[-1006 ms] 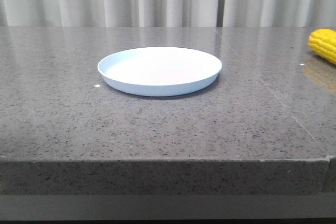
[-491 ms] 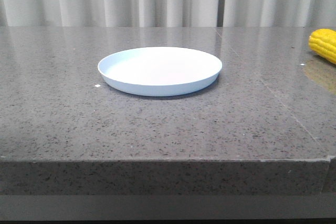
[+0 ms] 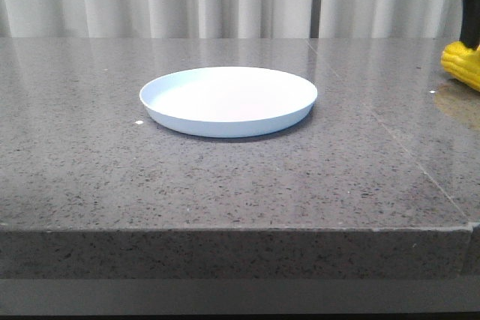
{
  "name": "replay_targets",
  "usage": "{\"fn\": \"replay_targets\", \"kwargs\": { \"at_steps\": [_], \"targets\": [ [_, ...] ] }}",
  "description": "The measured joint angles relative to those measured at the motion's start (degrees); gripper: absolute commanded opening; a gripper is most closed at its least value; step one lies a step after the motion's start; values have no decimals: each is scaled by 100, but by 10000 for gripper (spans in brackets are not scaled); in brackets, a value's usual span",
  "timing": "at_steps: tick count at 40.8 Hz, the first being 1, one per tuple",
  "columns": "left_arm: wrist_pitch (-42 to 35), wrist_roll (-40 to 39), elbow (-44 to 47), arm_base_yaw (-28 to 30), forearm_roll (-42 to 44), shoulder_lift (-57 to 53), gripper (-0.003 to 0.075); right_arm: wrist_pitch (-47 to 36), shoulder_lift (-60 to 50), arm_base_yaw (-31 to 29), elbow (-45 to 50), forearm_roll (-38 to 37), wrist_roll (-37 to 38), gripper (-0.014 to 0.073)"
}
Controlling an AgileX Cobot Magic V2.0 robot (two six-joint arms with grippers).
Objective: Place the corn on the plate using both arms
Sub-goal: 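Close the right gripper on the corn and lift it, then carry the corn with the right gripper over the plate and lower it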
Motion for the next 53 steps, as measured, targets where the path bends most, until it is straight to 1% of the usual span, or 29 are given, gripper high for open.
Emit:
{"fn": "replay_targets", "kwargs": {
  "at_steps": [2,4,8,9,12,13,20,27,31,36,42,49,53],
  "targets": [
    [0,0,0,0,0,0,473,0,195,0,-65,0,-16,619],
    [0,0,0,0,0,0,473,0,307,0,-75,0,-27,591],
    [0,0,0,0,0,0,473,0,462,0,-75,12,-79,412],
    [0,0,0,0,0,0,473,0,474,0,-75,52,-94,349],
    [0,0,0,0,0,0,473,0,491,0,-75,52,-140,244],
    [0,0,0,0,0,0,473,0,491,0,-75,52,-140,237],
    [0,0,0,0,0,0,473,0,478,0,-75,139,-220,283],
    [0,0,0,0,0,0,473,0,188,36,-75,303,-319,283],
    [11,0,0,0,0,0,473,0,-163,211,-75,531,-586,281],
    [11,0,0,0,0,0,473,0,-653,673,-75,921,-880,281],
    [11,0,0,0,0,0,473,0,-1061,1463,-75,1197,-1009,281],
    [11,0,0,0,0,0,473,-11,-1082,2428,-113,1254,-1047,281],
    [11,0,0,0,0,0,473,-36,-943,2850,-135,1277,-1047,281]
  ]
}}
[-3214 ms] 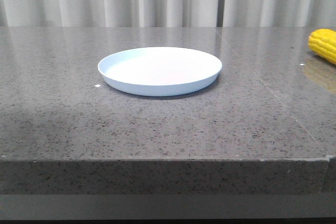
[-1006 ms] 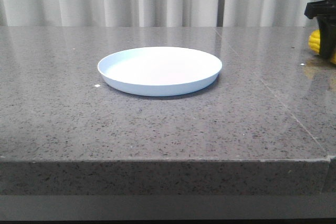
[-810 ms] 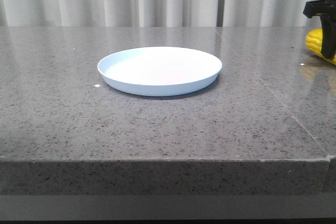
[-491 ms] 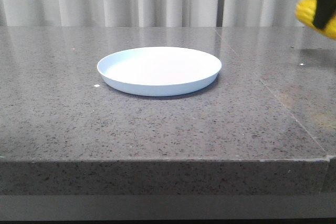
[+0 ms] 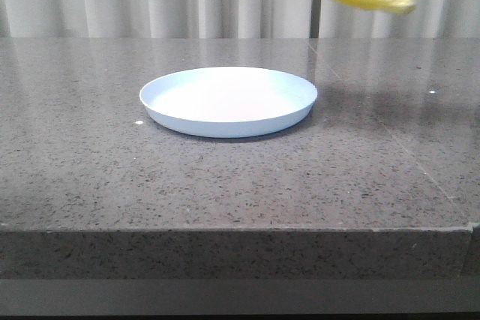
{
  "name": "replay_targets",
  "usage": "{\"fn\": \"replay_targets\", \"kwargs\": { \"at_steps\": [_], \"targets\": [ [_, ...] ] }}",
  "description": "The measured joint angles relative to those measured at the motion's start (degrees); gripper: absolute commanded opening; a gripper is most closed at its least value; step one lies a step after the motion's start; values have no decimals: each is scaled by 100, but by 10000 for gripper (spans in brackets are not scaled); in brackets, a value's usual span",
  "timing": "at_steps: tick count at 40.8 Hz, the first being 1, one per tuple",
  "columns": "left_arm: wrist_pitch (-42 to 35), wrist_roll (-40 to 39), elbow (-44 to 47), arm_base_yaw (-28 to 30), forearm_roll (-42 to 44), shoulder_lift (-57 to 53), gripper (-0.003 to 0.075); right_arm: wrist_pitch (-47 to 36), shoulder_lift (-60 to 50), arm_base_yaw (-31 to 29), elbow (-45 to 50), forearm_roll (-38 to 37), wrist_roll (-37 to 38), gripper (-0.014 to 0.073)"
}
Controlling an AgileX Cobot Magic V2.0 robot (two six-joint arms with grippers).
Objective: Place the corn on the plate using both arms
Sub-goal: 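Carry the corn with the right gripper over the plate and lower it, then open the right gripper to release the corn and raise it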
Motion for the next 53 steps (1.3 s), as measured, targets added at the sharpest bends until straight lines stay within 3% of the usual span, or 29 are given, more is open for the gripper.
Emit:
{"fn": "replay_targets", "kwargs": {
  "at_steps": [5,14,26,36,43,53],
  "targets": [
    [0,0,0,0,0,0,473,-9,399,291,-221,23,78,281],
    [0,0,0,0,0,0,473,11,1392,338,-887,23,1027,290],
    [0,0,0,0,0,0,473,-85,2174,338,-1399,23,1829,482],
    [0,0,0,0,0,0,473,-182,2394,338,-1420,23,1910,610],
    [0,0,0,0,0,0,473,-182,2364,338,-1424,1,1895,610],
    [0,0,0,0,0,0,473,-63,1498,347,-1393,-141,1278,590]
  ]
}}
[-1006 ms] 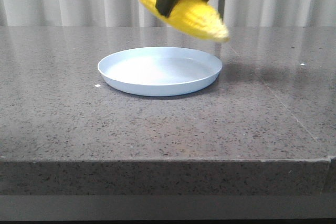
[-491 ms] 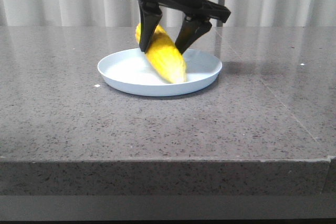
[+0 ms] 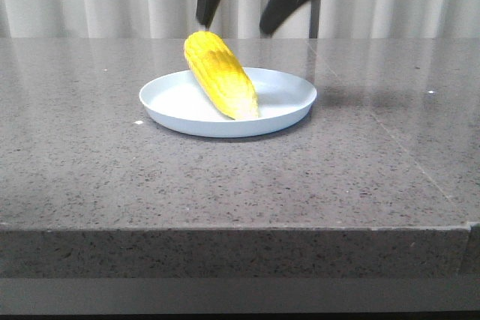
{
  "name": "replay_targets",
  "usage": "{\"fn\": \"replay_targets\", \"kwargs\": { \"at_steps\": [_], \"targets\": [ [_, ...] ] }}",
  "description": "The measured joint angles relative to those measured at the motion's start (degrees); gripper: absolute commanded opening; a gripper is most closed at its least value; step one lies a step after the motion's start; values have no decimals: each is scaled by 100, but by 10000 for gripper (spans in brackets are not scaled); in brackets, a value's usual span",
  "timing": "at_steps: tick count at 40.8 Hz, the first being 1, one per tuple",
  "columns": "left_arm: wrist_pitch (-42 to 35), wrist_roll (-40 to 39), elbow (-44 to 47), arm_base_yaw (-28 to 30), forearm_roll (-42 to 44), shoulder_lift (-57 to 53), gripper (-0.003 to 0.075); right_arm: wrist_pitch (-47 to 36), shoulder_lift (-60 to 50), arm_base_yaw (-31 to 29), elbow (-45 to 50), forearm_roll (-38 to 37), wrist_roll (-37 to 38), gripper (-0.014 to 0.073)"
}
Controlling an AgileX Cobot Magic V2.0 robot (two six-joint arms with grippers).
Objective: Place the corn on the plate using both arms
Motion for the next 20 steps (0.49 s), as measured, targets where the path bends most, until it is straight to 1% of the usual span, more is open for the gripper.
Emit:
{"fn": "replay_targets", "kwargs": {
  "at_steps": [5,10,20],
  "targets": [
    [0,0,0,0,0,0,473,28,-791,54,372,-13,-413,573],
    [0,0,0,0,0,0,473,28,-1732,106,1048,-26,-753,573],
    [0,0,0,0,0,0,473,83,-3542,106,2486,-424,-832,573]
  ]
}}
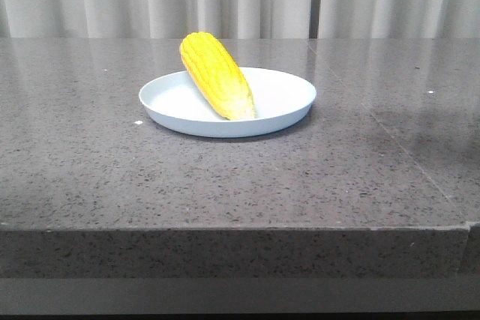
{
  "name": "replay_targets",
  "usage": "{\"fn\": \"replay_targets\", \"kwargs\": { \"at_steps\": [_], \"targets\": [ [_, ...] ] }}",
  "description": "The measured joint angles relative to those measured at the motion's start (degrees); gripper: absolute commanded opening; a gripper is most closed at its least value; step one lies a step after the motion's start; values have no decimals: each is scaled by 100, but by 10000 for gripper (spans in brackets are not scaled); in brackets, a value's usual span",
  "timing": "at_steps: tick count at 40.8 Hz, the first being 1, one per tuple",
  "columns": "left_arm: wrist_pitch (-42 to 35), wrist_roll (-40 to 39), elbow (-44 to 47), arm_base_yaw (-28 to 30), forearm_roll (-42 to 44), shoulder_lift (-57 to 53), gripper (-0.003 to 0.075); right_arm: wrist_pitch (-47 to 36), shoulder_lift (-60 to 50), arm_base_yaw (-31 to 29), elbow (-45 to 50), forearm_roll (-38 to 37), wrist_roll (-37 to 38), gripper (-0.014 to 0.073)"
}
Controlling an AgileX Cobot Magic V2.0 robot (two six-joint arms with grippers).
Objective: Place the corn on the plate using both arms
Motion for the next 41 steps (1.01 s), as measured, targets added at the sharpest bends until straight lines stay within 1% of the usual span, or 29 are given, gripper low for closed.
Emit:
{"fn": "replay_targets", "kwargs": {
  "at_steps": [12,19,25,31,34,36,39,41],
  "targets": [
    [-50,0,0,0,0,0,473,33,-2207,0,1649,-203,6,573],
    [-59,0,0,0,0,0,473,94,-3255,0,2295,-289,86,573],
    [-59,0,0,0,0,0,473,115,-3858,0,2681,-324,99,573],
    [-59,0,0,0,0,0,469,115,-4032,0,2788,-336,102,572],
    [-59,0,0,0,0,0,433,103,-4034,0,2797,-358,102,570],
    [-59,0,0,0,0,0,389,94,-4034,0,2797,-358,112,547],
    [-59,0,0,0,0,0,299,91,-4034,0,2797,-358,112,457],
    [-59,0,0,0,0,0,251,81,-4034,0,2797,-358,112,374]
  ]
}}
